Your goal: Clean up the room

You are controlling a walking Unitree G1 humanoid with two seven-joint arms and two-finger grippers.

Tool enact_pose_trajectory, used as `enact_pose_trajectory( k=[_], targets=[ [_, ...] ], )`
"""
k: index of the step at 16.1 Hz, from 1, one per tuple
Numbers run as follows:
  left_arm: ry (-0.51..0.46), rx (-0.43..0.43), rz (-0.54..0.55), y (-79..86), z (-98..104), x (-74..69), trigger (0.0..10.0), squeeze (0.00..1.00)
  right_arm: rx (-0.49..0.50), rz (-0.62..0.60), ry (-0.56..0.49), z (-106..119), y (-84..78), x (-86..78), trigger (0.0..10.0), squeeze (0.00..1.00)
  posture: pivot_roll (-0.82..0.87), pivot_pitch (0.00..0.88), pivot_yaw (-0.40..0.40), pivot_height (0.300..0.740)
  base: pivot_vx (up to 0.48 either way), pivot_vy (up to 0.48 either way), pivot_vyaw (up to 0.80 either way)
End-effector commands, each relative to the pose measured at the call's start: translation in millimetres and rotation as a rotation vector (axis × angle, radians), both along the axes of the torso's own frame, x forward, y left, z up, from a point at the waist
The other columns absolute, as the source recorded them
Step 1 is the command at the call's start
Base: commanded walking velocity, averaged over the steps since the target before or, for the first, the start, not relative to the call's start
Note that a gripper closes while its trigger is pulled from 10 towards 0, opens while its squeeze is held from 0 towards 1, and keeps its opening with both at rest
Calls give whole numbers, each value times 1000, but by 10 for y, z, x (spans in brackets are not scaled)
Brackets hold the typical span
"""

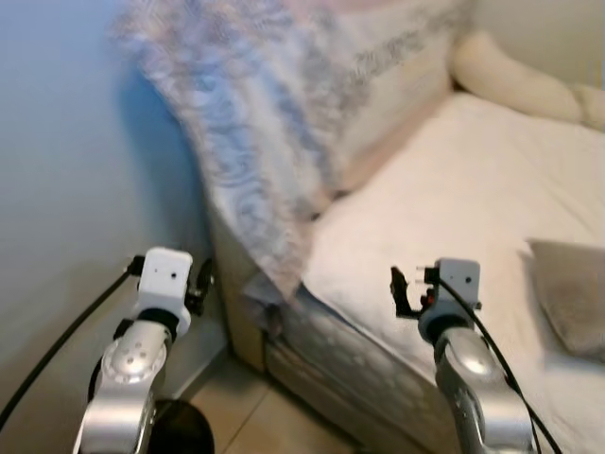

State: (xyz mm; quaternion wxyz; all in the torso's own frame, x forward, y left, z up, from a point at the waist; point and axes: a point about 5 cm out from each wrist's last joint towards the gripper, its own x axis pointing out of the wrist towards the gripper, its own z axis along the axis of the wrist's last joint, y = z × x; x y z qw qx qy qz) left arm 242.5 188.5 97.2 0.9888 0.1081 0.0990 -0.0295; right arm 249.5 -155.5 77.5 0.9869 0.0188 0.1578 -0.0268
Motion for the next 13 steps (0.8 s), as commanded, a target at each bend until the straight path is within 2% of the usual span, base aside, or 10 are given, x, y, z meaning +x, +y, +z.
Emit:
enact_pose_trajectory(
  k=[1, 4, 8, 13],
  targets=[
    [-24, -14, -22, -74, 39, 28, 10000, 0, -27, -10, -3, 21, -62, 4, 10000, 0, 4, 0, -16, 740, 0, 0, -769],
    [-44, -26, -6, -82, 57, 44, 10000, 0, -64, 6, -34, 64, -80, 37, 10000, 0, 4, 0, -24, 740, 0, -402, -763],
    [-64, -19, 2, -85, 84, 52, 10000, 0, -54, -9, -61, 99, -85, 62, 10000, 0, 9, 0, -32, 740, 0, -448, -612],
    [-70, -13, -8, -85, 68, 71, 10000, 0, -63, -14, -74, 103, -98, 70, 10000, 0, 8, 0, -30, 740, 0, -434, 0]
  ],
)
